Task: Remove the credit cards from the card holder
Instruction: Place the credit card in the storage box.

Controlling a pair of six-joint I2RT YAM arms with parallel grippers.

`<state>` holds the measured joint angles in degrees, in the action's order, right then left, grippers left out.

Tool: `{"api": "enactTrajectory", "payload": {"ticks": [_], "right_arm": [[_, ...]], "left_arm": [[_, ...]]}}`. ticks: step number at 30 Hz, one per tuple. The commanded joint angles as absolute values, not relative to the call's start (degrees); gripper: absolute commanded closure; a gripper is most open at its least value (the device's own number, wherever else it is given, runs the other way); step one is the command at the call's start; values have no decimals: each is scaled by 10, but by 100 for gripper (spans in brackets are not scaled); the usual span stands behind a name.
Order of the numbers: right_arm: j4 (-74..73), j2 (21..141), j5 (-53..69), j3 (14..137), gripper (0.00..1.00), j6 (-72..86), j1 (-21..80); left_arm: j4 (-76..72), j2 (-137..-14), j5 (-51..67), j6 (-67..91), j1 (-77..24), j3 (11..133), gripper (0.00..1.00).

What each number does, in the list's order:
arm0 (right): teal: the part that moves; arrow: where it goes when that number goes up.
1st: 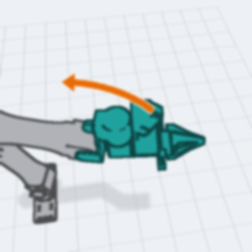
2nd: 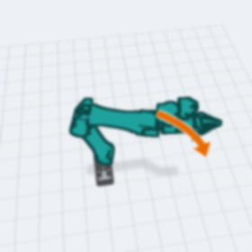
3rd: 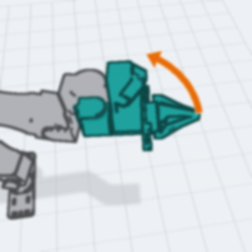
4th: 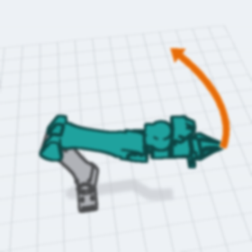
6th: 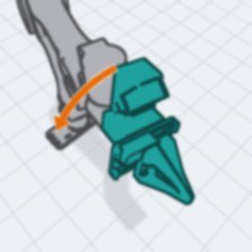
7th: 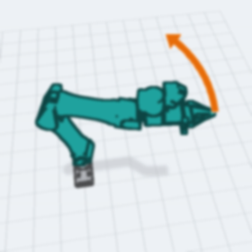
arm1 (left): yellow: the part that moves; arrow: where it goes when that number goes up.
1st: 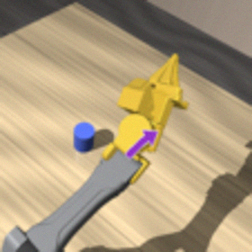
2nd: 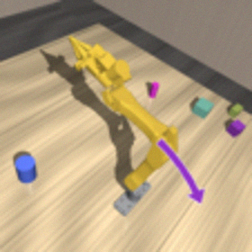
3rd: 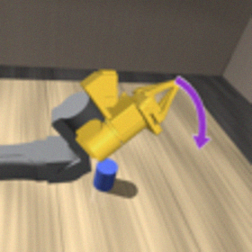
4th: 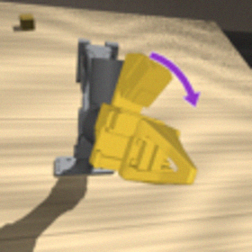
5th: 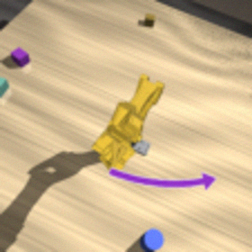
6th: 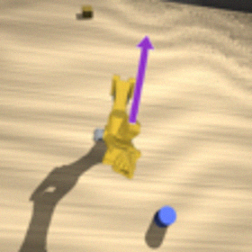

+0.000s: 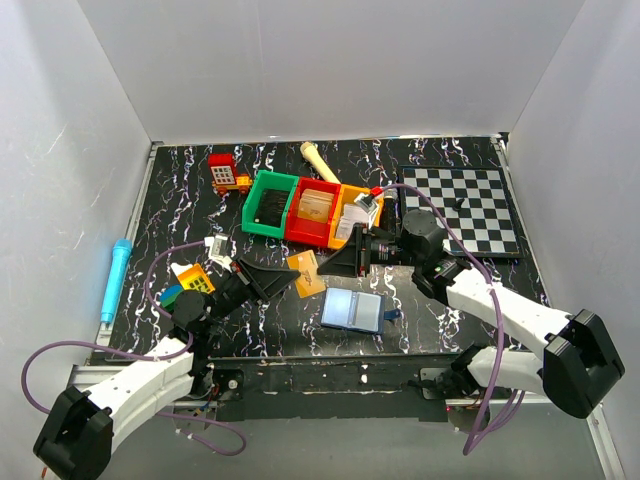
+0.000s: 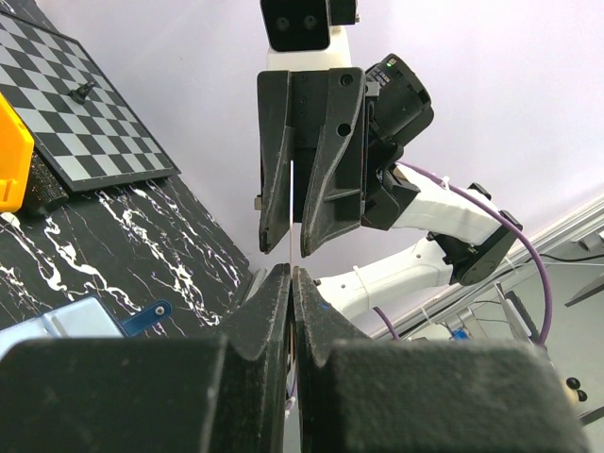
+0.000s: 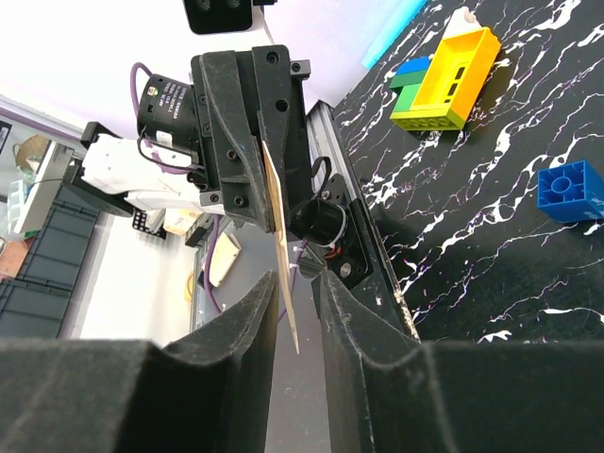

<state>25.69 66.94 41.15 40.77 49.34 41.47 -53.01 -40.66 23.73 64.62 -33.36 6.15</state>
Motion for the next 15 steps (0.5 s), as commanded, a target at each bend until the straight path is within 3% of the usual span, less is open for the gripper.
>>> {"api": "enactTrajectory", "payload": {"ticks": [1, 9, 15], "right_arm": [[294, 670, 421, 433, 70, 494, 414], [302, 674, 429, 435, 81, 498, 414], [307, 676, 439, 433, 99, 501, 414]], "left_arm": [[-540, -407, 234, 647, -334, 60, 100], [-538, -408, 235, 645, -334, 61, 100], [-535, -409, 237, 644, -334, 62, 100]]}}
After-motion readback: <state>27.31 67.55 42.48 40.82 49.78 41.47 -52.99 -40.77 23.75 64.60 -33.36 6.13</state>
